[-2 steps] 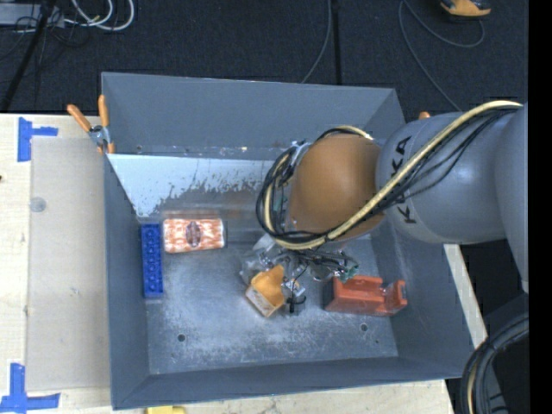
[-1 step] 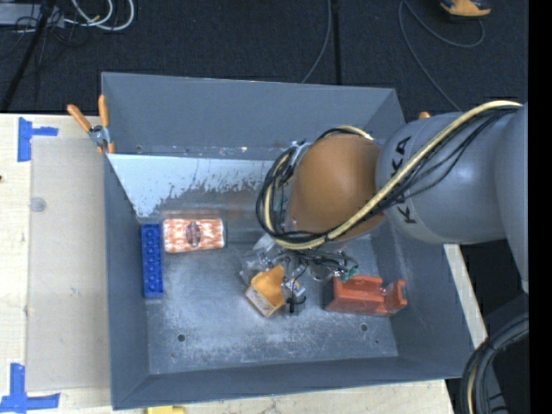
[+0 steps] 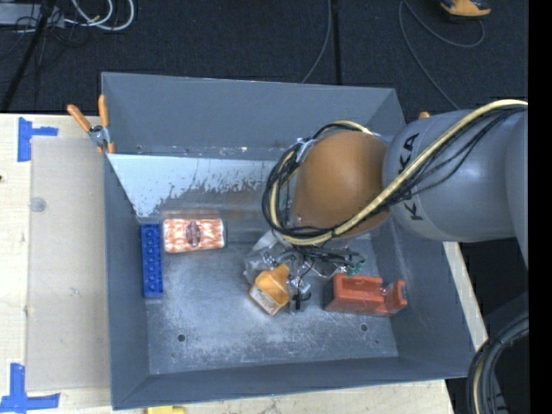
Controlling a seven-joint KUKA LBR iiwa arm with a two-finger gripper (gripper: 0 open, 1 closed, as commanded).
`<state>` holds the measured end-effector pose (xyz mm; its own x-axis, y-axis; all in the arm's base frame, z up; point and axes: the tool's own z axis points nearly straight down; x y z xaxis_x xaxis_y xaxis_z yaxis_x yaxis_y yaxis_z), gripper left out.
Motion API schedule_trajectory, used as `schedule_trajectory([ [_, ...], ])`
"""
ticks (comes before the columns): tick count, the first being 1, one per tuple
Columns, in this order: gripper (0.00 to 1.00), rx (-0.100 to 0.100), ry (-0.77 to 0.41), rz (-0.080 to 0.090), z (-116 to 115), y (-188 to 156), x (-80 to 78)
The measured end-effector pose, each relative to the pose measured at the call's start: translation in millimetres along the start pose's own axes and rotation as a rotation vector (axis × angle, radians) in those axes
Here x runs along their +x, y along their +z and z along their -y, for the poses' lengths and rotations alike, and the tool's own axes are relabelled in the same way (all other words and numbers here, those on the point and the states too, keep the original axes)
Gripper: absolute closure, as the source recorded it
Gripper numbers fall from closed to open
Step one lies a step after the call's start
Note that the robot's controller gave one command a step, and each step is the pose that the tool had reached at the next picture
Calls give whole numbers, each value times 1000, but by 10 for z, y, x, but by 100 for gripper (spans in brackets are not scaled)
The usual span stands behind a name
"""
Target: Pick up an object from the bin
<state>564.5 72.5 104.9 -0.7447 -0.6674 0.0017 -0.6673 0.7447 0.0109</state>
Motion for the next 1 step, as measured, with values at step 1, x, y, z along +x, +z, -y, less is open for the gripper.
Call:
schedule_trajectory([
  [1,100,1,-71,3,324,-1419,-146],
])
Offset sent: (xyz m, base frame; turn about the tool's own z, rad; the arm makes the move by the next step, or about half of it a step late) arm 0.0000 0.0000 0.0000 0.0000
